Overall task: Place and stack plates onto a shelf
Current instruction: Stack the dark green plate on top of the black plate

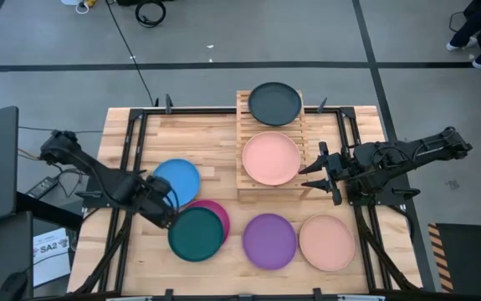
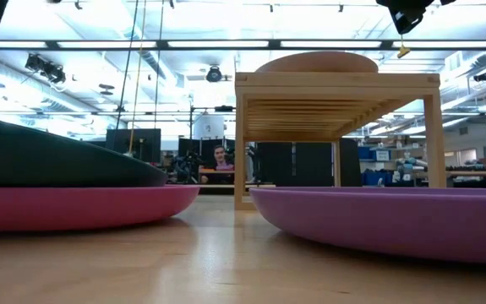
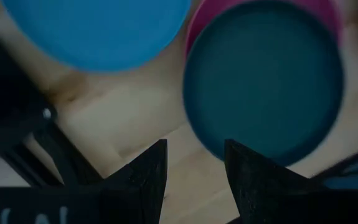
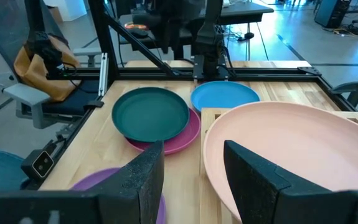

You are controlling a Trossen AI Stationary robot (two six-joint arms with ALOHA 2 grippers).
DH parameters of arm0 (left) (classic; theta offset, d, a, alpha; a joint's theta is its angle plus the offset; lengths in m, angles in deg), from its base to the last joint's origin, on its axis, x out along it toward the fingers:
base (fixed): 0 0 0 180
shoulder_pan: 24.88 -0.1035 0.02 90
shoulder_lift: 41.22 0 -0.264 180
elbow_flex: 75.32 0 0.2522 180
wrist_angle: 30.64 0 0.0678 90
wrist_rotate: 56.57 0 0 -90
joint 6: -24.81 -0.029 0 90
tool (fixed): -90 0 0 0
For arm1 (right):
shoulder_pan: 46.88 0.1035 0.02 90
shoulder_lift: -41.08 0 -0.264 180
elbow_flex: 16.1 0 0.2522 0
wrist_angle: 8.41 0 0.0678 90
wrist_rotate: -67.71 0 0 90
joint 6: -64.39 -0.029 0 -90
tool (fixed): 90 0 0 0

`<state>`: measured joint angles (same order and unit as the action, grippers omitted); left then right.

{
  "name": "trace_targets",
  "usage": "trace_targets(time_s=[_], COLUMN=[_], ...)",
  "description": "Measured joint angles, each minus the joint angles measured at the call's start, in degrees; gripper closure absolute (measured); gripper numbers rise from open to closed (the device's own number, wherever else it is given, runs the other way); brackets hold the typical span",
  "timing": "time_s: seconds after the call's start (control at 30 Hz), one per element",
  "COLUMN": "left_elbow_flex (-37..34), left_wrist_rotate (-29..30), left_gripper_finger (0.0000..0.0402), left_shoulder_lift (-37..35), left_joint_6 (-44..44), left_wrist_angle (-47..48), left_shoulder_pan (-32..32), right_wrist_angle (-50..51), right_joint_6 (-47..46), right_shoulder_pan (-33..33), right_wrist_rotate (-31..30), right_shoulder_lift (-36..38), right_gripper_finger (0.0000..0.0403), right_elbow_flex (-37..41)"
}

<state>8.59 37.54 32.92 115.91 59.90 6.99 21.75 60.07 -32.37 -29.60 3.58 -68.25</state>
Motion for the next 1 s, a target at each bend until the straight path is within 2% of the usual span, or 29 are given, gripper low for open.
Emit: trace_targets(time_s=[0.27,0.57,1.0], left_elbow_flex=[-7.60,-15.56,-23.80], left_wrist_rotate=[-1.54,-2.59,-4.21], left_gripper_finger=[0.0237,0.0237,0.0237], left_shoulder_lift=[0.04,0.05,0.08], left_joint_6=[7.42,11.79,13.45], left_wrist_angle=[-6.03,-15.54,-30.14], left_shoulder_pan=[1.53,1.51,1.49], right_wrist_angle=[0.07,0.07,0.07], right_joint_6=[0.00,0.00,0.00], right_shoulder_pan=[0.00,0.02,0.00], right_wrist_rotate=[-0.01,-0.02,-0.04], right_shoulder_lift=[0.00,0.00,0.00], right_gripper_finger=[0.0231,0.0231,0.0231], right_elbow_flex=[0.00,0.00,0.00])
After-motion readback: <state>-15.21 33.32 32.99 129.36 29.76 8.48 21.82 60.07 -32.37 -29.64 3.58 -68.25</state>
